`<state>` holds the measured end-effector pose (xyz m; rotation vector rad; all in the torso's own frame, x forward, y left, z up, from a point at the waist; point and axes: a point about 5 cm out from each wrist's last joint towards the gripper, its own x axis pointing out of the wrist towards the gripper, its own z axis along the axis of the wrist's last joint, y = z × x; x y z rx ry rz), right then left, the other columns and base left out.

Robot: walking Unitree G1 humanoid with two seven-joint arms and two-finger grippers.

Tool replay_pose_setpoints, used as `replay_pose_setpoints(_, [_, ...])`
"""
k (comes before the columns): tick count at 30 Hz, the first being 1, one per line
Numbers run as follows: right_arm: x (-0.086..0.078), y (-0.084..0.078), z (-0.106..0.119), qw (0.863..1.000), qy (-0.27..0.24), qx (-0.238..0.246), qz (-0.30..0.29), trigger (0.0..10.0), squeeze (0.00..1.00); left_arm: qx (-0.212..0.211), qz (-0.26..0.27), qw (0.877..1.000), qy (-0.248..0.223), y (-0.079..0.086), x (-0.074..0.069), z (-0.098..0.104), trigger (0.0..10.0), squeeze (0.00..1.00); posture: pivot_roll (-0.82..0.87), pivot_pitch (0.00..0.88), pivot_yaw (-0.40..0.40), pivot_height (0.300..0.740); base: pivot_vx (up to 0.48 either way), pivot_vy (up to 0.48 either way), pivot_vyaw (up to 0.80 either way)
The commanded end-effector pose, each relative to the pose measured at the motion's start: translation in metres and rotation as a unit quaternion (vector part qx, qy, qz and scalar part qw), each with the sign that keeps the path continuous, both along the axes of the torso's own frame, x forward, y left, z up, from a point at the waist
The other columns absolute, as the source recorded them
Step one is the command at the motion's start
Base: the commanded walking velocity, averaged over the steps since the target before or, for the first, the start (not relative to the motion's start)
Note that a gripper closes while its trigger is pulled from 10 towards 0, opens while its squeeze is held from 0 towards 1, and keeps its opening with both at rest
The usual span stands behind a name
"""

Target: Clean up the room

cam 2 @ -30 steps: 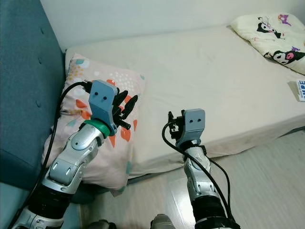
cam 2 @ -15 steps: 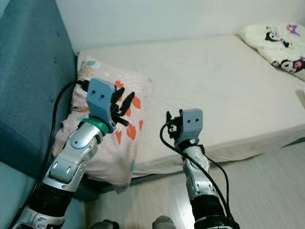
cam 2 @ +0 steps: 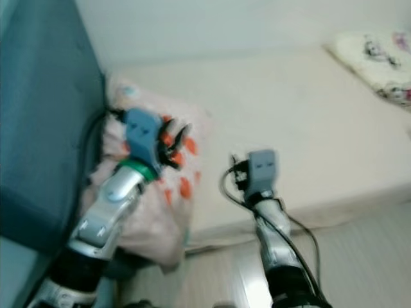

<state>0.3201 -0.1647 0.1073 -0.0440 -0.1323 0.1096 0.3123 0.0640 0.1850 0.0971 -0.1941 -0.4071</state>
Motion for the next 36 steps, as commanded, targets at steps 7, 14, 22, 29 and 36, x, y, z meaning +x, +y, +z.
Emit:
replay_pose_setpoints(7, [-0.008, -0.009, -0.011, 1.0, 0.016, 0.006, -0.005, 10.0, 0.0, -0.009, -0.015, 1.0, 0.011, -0.01, -0.001, -0.001, 10.0, 0.0, -0.03, 0.021, 0.02, 0.74, 0.084, 0.0, 0.0])
replay_pose_setpoints(14, [-0.009, -0.006, -0.012, 1.0, 0.017, 0.005, -0.003, 10.0, 0.0, -0.011, -0.016, 1.0, 0.01, -0.01, -0.001, -0.001, 10.0, 0.0, -0.03, 0.023, 0.023, 0.74, 0.0, 0.0, 0.0])
replay_pose_setpoints(22, [-0.009, -0.005, -0.013, 1.0, 0.017, 0.008, -0.002, 10.0, 0.0, -0.006, -0.014, 1.0, 0.01, -0.009, -0.001, -0.001, 10.0, 0.0, -0.03, 0.024, 0.027, 0.74, 0.0, 0.0, 0.0])
replay_pose_setpoints(29, [-0.01, -0.004, -0.014, 1.0, 0.018, 0.011, 0.0, 10.0, 0.0, 0.009, -0.012, 1.0, 0.012, -0.008, -0.001, -0.004, 10.0, 0.0, -0.03, 0.025, 0.028, 0.74, 0.0, 0.0, 0.0])
replay_pose_setpoints(36, [-0.012, 0.004, -0.017, 0.999, 0.023, 0.015, 0.015, 10.0, 0.0, 0.057, 0.019, 0.996, 0.07, -0.001, 0.005, -0.02, 10.0, 0.0, -0.02, 0.034, 0.036, 0.74, 0.0, 0.0, 0.0])
